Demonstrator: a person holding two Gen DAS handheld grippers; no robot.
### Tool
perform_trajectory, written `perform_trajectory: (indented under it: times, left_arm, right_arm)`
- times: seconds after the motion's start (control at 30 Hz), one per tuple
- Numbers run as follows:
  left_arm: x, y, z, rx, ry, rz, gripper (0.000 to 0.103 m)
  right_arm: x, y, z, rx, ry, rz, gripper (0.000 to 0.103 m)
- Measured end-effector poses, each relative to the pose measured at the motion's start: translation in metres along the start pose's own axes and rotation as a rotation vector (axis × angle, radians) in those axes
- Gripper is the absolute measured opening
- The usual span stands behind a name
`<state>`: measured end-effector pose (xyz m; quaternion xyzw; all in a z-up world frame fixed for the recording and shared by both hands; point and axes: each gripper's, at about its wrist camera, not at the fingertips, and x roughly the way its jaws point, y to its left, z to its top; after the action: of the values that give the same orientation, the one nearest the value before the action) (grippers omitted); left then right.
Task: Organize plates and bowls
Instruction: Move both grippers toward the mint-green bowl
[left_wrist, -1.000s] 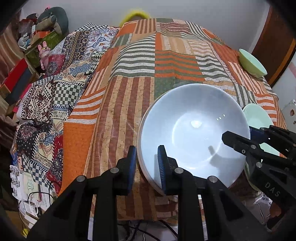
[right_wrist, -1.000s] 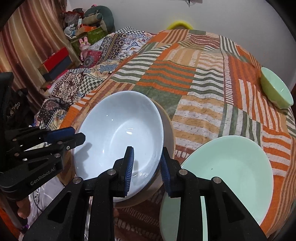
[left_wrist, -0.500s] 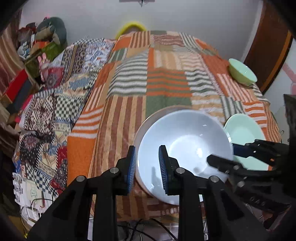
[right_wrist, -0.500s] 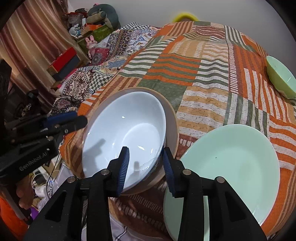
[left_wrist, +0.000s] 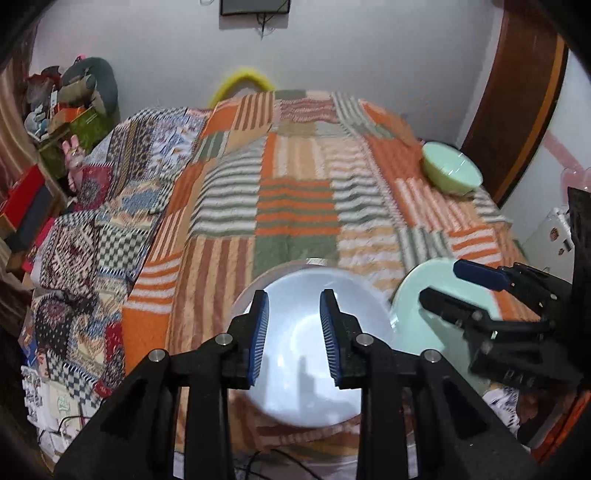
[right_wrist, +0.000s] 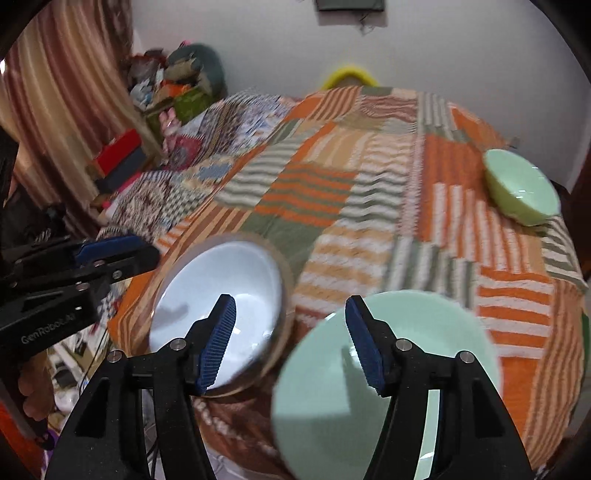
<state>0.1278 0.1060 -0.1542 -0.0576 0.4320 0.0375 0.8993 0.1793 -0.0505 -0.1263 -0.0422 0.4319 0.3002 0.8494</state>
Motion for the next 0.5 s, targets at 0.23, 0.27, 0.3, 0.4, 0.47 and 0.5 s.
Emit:
perform_trajectory:
  times: [0.23,0.27,0.3,0.4,0.47,0.5]
  left_arm:
    - [-0.013,-0.04,0.035,0.009,-0.093,-0.075,0.059]
    - [-0.012,-0.045,0.04,0.009,-0.1,-0.081,0.064]
    - [-0.011,-0.05,0.045,0.011,-0.108,-0.087,0.066]
    - [-0.005,-0.069,0.061,0.04,-0.122,-0.1,0.068]
    - [0.004,-0.081,0.073,0.052,-0.117,-0.114,0.072]
    - [0.01,-0.087,0.078,0.052,-0.113,-0.126,0.076]
  right_arm:
    - [-0.047,-0.077,0.021,0.122,-0.116,-0.118,0.058]
    - [-0.051,-0.091,0.023,0.149,-0.126,-0.131,0.059]
    - [-0.054,-0.103,0.025,0.172,-0.133,-0.14,0.059]
    - [-0.062,-0.143,0.031,0.258,-0.155,-0.178,0.06]
    - [-0.065,-0.17,0.035,0.309,-0.167,-0.205,0.06]
    - [-0.065,-0.182,0.038,0.328,-0.17,-0.216,0.06]
